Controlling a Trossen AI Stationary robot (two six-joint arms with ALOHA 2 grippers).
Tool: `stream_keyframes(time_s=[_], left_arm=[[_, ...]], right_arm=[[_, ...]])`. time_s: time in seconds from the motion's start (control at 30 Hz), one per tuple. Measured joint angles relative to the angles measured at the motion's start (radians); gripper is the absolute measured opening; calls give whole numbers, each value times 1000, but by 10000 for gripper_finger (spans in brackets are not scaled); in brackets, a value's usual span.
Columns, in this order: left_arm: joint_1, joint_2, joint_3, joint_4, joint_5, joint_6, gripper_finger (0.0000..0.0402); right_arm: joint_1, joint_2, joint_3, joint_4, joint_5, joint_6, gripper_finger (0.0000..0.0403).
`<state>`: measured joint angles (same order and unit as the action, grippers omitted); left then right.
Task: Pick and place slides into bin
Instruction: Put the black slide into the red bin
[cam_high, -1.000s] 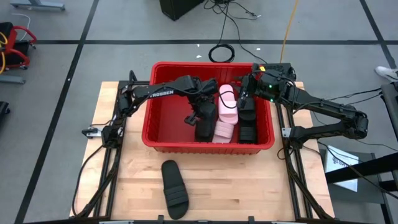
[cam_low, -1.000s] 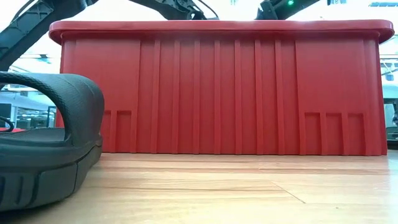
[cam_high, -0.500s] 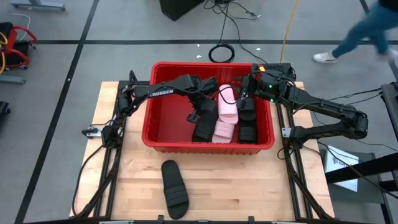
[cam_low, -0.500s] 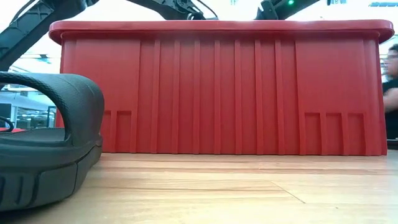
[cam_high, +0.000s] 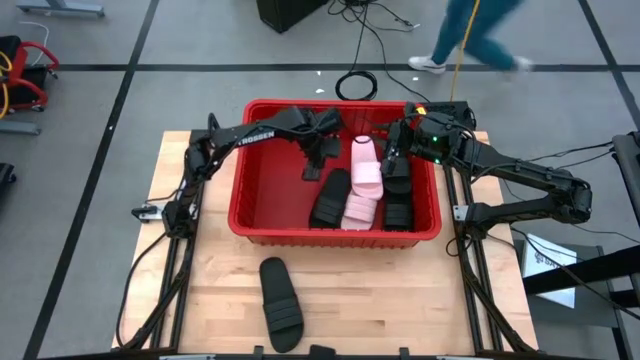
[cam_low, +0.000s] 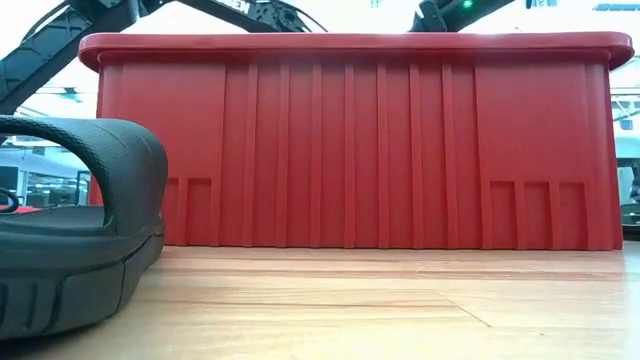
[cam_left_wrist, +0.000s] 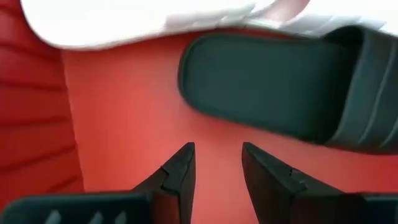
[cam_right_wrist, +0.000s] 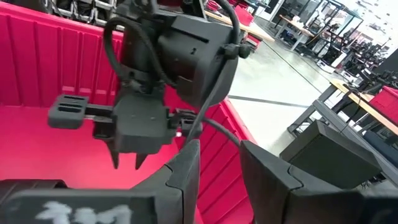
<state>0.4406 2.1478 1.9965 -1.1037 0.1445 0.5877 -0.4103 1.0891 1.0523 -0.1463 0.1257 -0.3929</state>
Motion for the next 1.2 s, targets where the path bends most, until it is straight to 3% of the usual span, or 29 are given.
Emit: stream_keyframes(time_s=[0.3,0.73,1.2], left_arm=[[40,-97,0,-46,-101,-19,127],[46,-346,1,-121,-67,-105,127],[-135,-466,0,-283,-4,-263,127]], right_arm=[[12,0,0,0,0,28,105],[123,0,-33,6,0,133,105],[304,-2,-170,180,0,144,105]])
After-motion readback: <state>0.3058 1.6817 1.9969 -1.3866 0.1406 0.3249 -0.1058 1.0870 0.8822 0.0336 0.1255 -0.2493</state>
